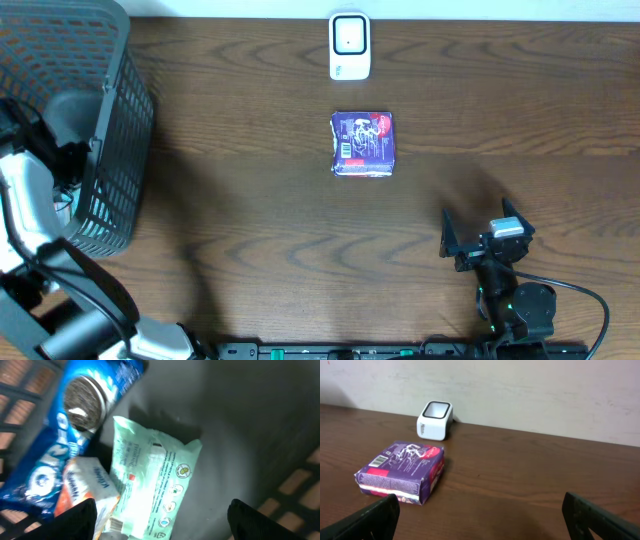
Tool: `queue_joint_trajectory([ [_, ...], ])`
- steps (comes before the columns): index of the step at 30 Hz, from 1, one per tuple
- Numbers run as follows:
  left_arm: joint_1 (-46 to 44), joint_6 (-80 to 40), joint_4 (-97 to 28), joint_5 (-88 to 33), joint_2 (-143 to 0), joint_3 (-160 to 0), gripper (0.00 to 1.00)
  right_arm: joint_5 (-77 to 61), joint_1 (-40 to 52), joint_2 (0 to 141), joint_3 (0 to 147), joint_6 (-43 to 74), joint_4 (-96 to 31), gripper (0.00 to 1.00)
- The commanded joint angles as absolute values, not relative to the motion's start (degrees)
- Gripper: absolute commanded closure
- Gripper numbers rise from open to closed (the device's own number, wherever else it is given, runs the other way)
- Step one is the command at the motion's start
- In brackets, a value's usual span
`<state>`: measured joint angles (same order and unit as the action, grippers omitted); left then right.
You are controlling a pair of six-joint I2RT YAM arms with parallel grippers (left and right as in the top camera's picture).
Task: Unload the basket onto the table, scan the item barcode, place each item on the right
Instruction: 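Reach the left gripper into the basket and grasp the green wipes pack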
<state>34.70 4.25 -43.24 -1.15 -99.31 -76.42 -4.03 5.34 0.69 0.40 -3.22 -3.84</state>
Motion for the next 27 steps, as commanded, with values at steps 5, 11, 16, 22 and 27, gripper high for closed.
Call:
queue_joint_trajectory([
  [5,32.0,7.7,-42.5,4.4,-106.7,-76.8,0.17,-4.0,4.9,0.4,0.3,-3.3,-4.1,0.01],
  [11,31.6,7.7,-42.2,10.9,-112.5,-76.8,0.27,-4.0,4.9,0.4,0.3,-3.3,-4.1,0.01],
  [16,31.6,7.9,-41.0,11.4,-115.5,-76.8,0.41,-4.0,4.9,0.4,0.3,-3.3,-4.1,0.01],
  [22,31.5,6.0,-39.9,11.1,-114.3,-77.4,0.93,-4.0,4.9,0.4,0.3,-3.3,-4.1,0.01],
  [27,31.5,2.7,-39.9,7.0,-108.4,-80.5,0.93,-4.0,4.9,0.4,0.3,-3.3,-4.1,0.01],
])
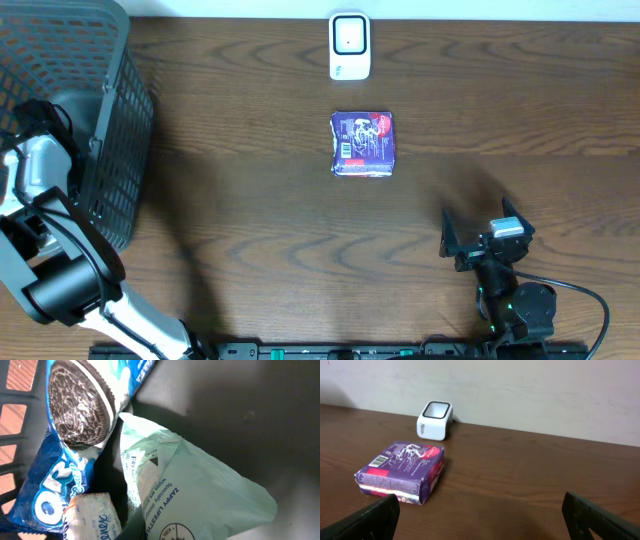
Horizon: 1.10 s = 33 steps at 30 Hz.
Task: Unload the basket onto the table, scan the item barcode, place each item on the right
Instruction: 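Reach the left gripper into the basket and grasp the green wipes pack, then place the green pack left of the purple pack with the left gripper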
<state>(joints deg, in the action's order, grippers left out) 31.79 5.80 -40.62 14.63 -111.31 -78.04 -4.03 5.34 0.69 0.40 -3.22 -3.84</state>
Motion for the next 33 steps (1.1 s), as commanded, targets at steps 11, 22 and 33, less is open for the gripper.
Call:
queue_joint_trajectory([
  [11,31.5,-3.0,-32.4,-6.7,-84.7,-82.5,0.93,-4.0,4.9,0.4,0.3,-3.3,-4.1,0.01],
  [22,20.6,-11.3,-29.7,-28.2,-69.6,-82.5,0.93,-4.0,4.9,0.4,0.3,-3.3,-4.1,0.01],
  [33,-14.9,-11.3,-34.2,-5.3,-81.6,-82.3,0.92,-4.0,4.9,0.4,0.3,-3.3,-4.1,0.01],
])
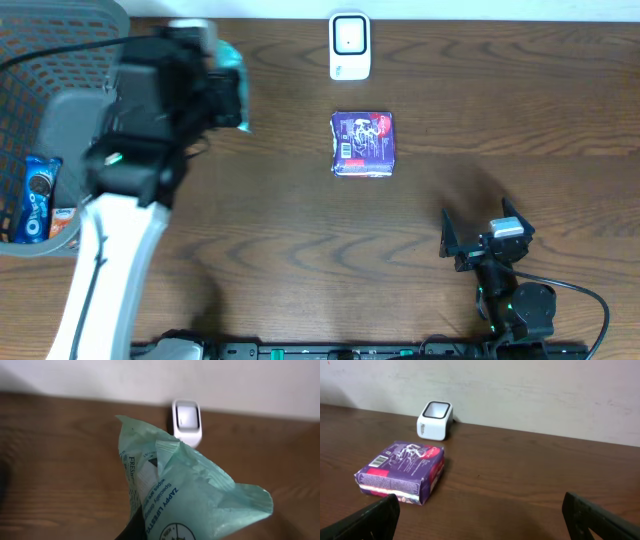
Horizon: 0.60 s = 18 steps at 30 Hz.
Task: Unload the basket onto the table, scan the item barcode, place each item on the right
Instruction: 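Place the green pack left of the purple pack with the left gripper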
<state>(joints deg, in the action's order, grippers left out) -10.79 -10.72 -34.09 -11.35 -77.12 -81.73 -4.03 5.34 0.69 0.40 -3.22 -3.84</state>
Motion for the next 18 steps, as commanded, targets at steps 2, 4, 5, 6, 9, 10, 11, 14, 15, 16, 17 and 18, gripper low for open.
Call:
queue_joint_trajectory([
  [2,-16.9,-11.5,-35.0,-5.0,-85.3,-82.3,0.92,-4.0,4.9,0.4,0.3,-3.3,-4.1,0.01],
  [4,-18.5,-17.1,-36.7,-1.0,-89.5,-82.3,0.93,-4.0,4.9,0.4,0.3,-3.3,-4.1,0.01],
  [5,-19.0,-19.3,-37.3,0.5,-91.5,-82.3,0.93,-4.0,4.9,0.4,0.3,-3.3,-4.1,0.01],
  [6,-19.7,-20.8,-37.5,1.1,-93.9,-82.3,0.93,-4.0,4.9,0.4,0.3,-3.3,-4.1,0.01],
  [9,-21.1,-21.2,-35.9,1.1,-99.7,-82.3,0.93,-4.0,4.9,0.4,0.3,-3.3,-4.1,0.01],
  [10,-21.6,-21.7,-35.3,1.1,-101.5,-82.3,0.92,-4.0,4.9,0.4,0.3,-3.3,-4.1,0.01],
  [11,-22.1,-21.8,-34.8,1.1,-103.3,-82.3,0.89,-4.0,4.9,0.4,0.3,-3.3,-4.1,0.01],
  [14,-24.0,-21.8,-34.0,0.8,-108.2,-82.3,0.73,-4.0,4.9,0.4,0.3,-3.3,-4.1,0.01],
  [15,-24.4,-21.8,-33.8,0.6,-109.0,-82.3,0.73,-4.0,4.9,0.4,0.3,-3.3,-4.1,0.01],
  [16,-24.9,-21.8,-33.7,0.5,-109.8,-82.3,0.73,-4.0,4.9,0.4,0.3,-3.3,-4.1,0.01],
  [17,-25.6,-22.3,-33.5,0.4,-110.5,-82.3,0.71,-4.0,4.9,0.4,0.3,-3.3,-4.1,0.01],
  [18,-26.2,-23.0,-33.5,0.5,-110.8,-82.3,0.69,-4.0,4.9,0.4,0.3,-3.3,-4.1,0.01],
])
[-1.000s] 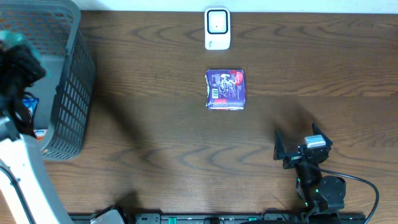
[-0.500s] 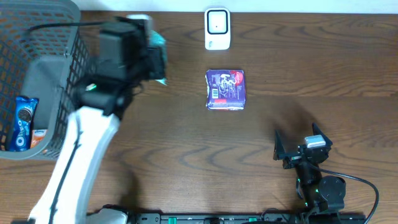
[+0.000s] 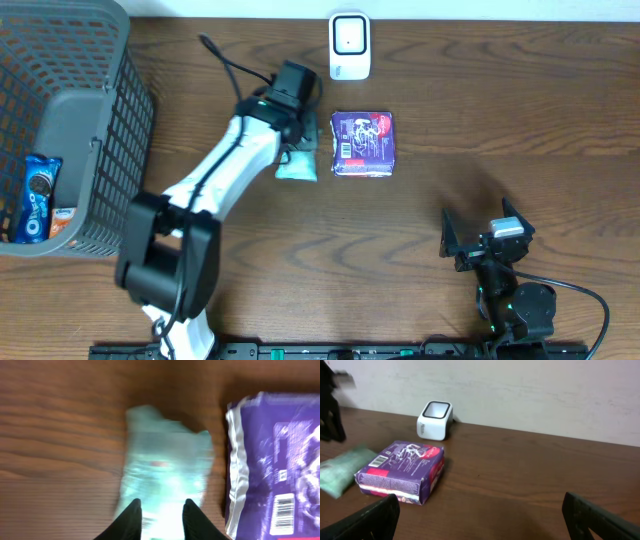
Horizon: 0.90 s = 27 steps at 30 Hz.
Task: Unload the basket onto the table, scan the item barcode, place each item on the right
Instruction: 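Place the green pack left of the purple pack with the left gripper, then reach the left gripper into the basket and grasp the blue Oreo pack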
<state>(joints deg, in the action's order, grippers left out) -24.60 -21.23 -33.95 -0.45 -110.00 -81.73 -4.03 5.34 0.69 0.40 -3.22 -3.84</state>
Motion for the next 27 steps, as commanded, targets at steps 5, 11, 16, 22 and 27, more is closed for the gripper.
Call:
queue_joint_trajectory([
  [5,-27.6,-22.9,-32.0,0.5,-109.7,-82.8,0.45,-4.0,4.9,0.4,0.3,-3.3,-4.1,0.01],
  [11,-23.1,-16.7,-33.9,0.8,-101.3,-86.6,0.44,-4.0,4.9,0.4,0.3,-3.3,-4.1,0.01],
  [16,-11.4,-14.5,-32.8,6.6,-90.0,-90.7,0.43,-4.0,4.9,0.4,0.3,-3.3,-4.1,0.01],
  [22,9.2,-3.0,-29.5,8.9,-82.2,-91.1,0.43,-4.0,4.9,0.4,0.3,-3.3,-4.1,0.01],
  [27,23.3,3.2,-33.9,8.9,-84.6,-90.9,0.28,-4.0,4.9,0.4,0.3,-3.3,-4.1,0.01],
])
